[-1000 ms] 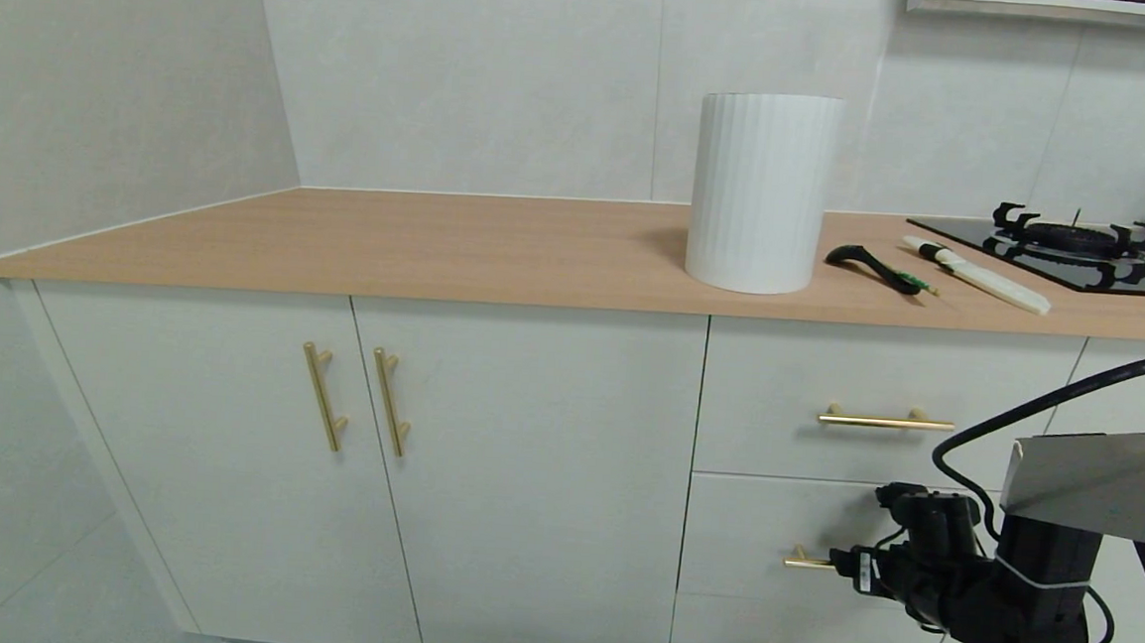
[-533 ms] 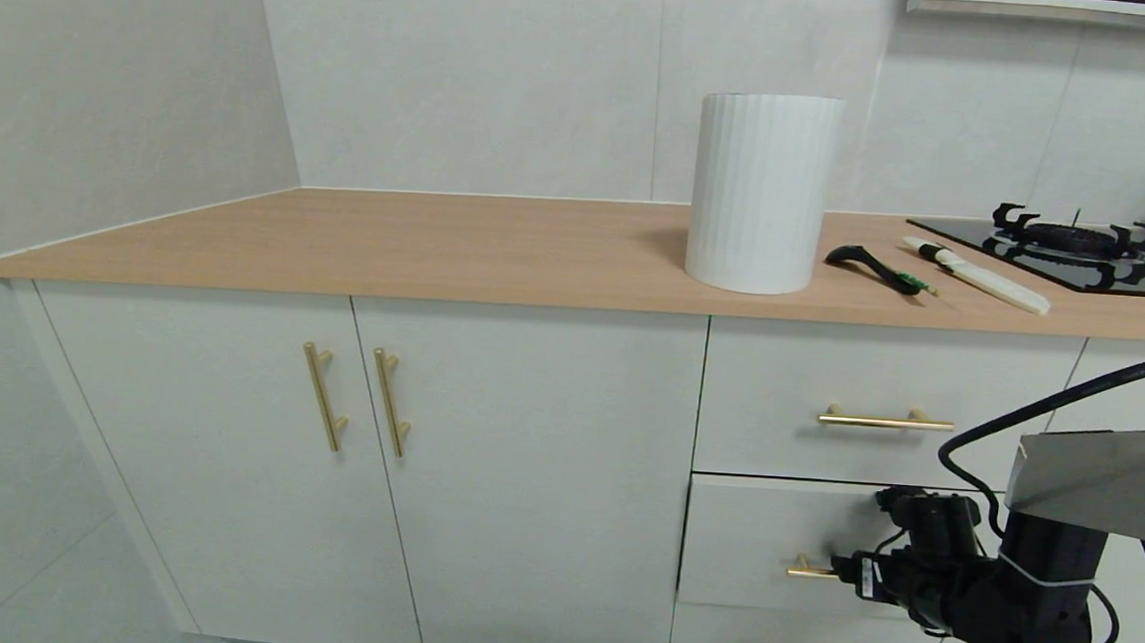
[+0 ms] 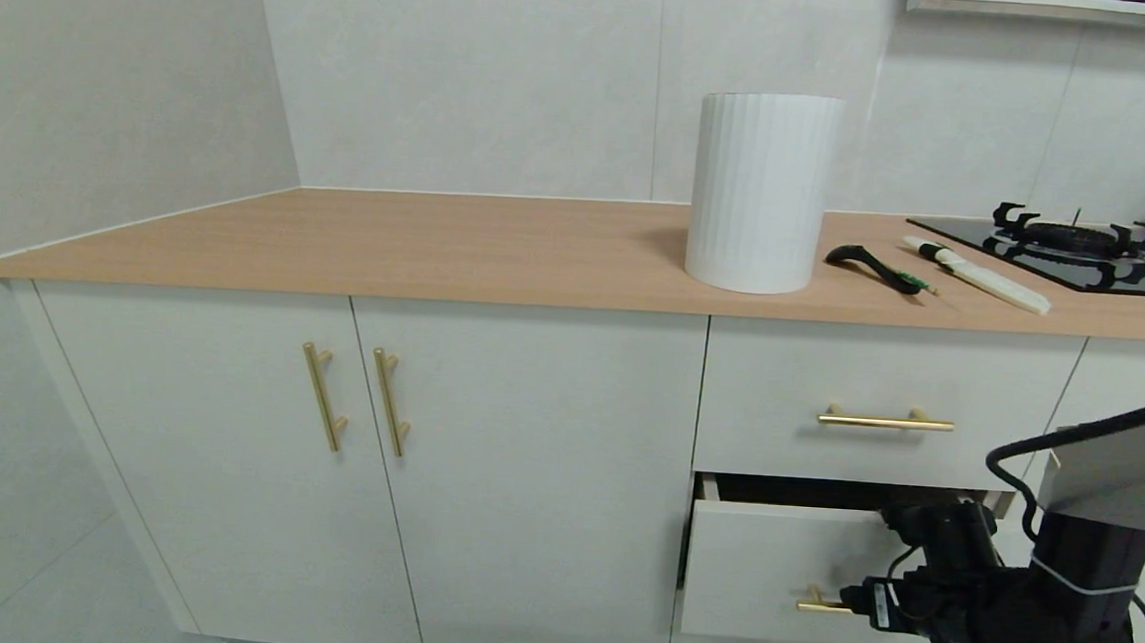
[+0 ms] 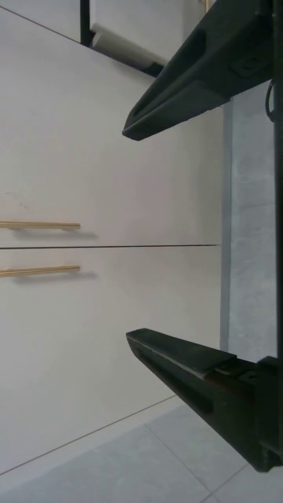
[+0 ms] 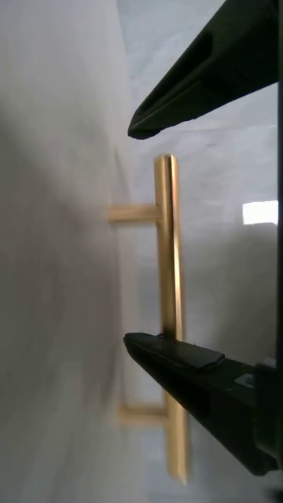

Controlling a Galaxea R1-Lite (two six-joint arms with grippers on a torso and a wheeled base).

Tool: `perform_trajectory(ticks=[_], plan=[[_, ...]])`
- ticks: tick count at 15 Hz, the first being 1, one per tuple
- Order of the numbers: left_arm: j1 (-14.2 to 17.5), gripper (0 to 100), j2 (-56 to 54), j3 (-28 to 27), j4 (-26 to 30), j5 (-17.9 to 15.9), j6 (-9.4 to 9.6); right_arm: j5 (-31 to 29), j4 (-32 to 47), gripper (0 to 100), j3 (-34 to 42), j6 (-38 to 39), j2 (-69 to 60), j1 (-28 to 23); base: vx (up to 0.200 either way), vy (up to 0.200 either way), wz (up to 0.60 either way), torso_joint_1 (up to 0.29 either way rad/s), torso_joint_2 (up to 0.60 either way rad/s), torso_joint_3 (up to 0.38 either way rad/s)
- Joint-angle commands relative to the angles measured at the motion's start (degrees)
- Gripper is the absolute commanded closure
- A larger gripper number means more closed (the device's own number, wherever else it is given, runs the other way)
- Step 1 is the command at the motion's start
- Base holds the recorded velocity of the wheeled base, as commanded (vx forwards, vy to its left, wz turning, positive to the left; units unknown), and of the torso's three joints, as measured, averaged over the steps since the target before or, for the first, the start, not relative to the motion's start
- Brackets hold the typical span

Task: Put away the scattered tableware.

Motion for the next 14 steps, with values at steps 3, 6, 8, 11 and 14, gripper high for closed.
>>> perform_trajectory(ticks=[3, 6, 8, 11, 14], plan=[[0.0, 0, 0.0, 0.0, 0.0, 0.0, -0.01, 2.9, 17.1, 0, 1.9, 0.1, -24.1, 0.9, 0.000, 0.000, 0.00, 0.000, 0.00, 0.000], [0.0, 0, 0.0, 0.0, 0.0, 0.0, -0.01, 3.5, 23.3, 0, -0.3, 0.6, -34.7, 2.8, 0.000, 0.000, 0.00, 0.000, 0.00, 0.000], [0.0, 0, 0.0, 0.0, 0.0, 0.0, -0.01, 3.7, 22.7, 0, -0.6, 1.4, -33.6, 3.0, 0.000, 0.000, 0.00, 0.000, 0.00, 0.000], [0.0, 0, 0.0, 0.0, 0.0, 0.0, -0.01, 3.3, 15.5, 0, -0.2, 2.5, -26.4, 3.2, 0.000, 0.000, 0.00, 0.000, 0.00, 0.000], [0.0, 0, 0.0, 0.0, 0.1, 0.0, -0.01, 2.4, 6.1, 0, 0.6, 3.8, -17.2, 4.4, 0.000, 0.000, 0.00, 0.000, 0.00, 0.000]])
